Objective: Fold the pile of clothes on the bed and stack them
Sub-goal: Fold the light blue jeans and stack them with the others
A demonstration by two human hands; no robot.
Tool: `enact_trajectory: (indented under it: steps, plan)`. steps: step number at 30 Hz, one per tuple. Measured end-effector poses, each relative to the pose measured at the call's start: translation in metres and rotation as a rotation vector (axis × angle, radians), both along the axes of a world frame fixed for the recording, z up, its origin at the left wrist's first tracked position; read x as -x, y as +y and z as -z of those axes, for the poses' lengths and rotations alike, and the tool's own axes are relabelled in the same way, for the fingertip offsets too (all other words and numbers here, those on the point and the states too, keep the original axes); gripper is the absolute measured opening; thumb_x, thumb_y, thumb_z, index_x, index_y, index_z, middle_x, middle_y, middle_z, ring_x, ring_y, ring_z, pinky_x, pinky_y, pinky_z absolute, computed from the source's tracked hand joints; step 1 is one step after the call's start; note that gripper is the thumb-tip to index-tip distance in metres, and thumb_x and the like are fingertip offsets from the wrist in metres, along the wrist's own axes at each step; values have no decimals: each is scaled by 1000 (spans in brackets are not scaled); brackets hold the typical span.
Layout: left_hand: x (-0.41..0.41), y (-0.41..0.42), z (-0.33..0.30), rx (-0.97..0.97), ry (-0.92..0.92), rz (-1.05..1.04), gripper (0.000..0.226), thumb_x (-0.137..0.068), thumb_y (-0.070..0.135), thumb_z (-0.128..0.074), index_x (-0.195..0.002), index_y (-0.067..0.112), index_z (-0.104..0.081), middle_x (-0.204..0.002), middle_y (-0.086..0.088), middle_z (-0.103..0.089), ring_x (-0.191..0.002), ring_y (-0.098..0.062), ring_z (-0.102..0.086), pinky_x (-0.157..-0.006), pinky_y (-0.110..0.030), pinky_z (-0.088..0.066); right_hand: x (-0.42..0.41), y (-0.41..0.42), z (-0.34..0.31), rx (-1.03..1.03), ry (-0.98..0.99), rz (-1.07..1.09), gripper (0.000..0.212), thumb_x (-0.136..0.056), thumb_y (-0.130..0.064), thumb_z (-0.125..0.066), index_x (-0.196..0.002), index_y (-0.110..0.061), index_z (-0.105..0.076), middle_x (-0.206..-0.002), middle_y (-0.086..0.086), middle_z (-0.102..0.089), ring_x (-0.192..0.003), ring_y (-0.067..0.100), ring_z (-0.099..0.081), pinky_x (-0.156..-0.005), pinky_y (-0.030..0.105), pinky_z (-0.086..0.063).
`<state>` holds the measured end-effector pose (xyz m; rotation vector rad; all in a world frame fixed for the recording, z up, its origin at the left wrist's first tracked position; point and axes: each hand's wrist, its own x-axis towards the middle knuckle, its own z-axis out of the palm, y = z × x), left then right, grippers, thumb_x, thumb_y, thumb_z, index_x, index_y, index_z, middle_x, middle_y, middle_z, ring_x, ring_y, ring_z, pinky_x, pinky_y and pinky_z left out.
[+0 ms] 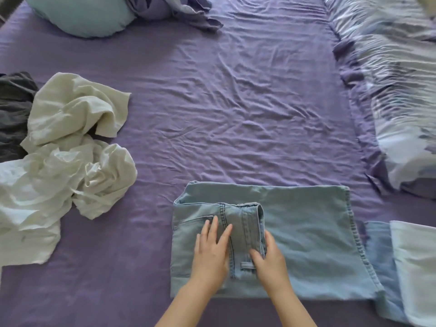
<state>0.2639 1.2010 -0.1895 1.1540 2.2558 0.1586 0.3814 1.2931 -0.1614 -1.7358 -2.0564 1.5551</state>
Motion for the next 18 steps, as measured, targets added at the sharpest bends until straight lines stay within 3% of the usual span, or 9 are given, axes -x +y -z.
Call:
enact_trajectory:
  steps: [3, 6, 9, 12, 16, 18]
  plan:
    - [-5, 13, 18, 159, 67, 97, 77, -97, 22, -42, -151, 35, 11, -156, -3, 30, -142, -28, 29, -116, -52, 7, -10, 6, 23, 40, -97, -8, 61, -88, -3, -58, -143, -12, -34, -135, 6, -55, -118, 22, -54, -84, 22, -37]
    - [-8, 23, 30, 288, 99, 199, 81, -95, 29, -44, -150, 31, 15, -155, -5, 31, -141, -32, 31, -112, -60, 10, -10, 12, 38, -2, -149, -91, 75, -90, -14, -60, -151, -13, -16, -147, 9, -39, -132, 24, -40, -100, 28, -34]
    - [-6, 28, 34, 340, 73, 240, 82, -95, 32, -44, -150, 29, 16, -155, -6, 30, -141, -33, 30, -113, -60, 8, -8, 18, 45, -89, -182, -256, 88, -90, -21, -62, -152, -18, 0, -153, 7, -25, -136, 24, -34, -103, 32, -35]
    - [-3, 26, 31, 291, 47, 206, 79, -95, 34, -42, -150, 33, 15, -156, -3, 30, -143, -30, 27, -115, -57, 5, -7, 20, 45, -125, -152, -341, 92, -91, -15, -58, -148, -23, 13, -154, 6, -20, -134, 22, -35, -101, 32, -39]
    - [-6, 25, 26, 198, 111, 192, 84, -98, 43, -38, -133, 43, 38, -140, 4, 48, -135, -26, 38, -114, -55, 9, -13, 15, 39, -187, -66, -350, 88, -90, -10, -55, -148, -27, 8, -152, 4, -23, -136, 20, -33, -101, 30, -40]
    - [-9, 29, 27, 200, 111, 216, 81, -98, 45, -36, -132, 44, 38, -140, 4, 47, -137, -27, 35, -113, -56, 10, -19, 13, 40, -213, -61, -326, 82, -90, -9, -56, -150, -25, -2, -153, 5, -23, -138, 19, -30, -103, 29, -37]
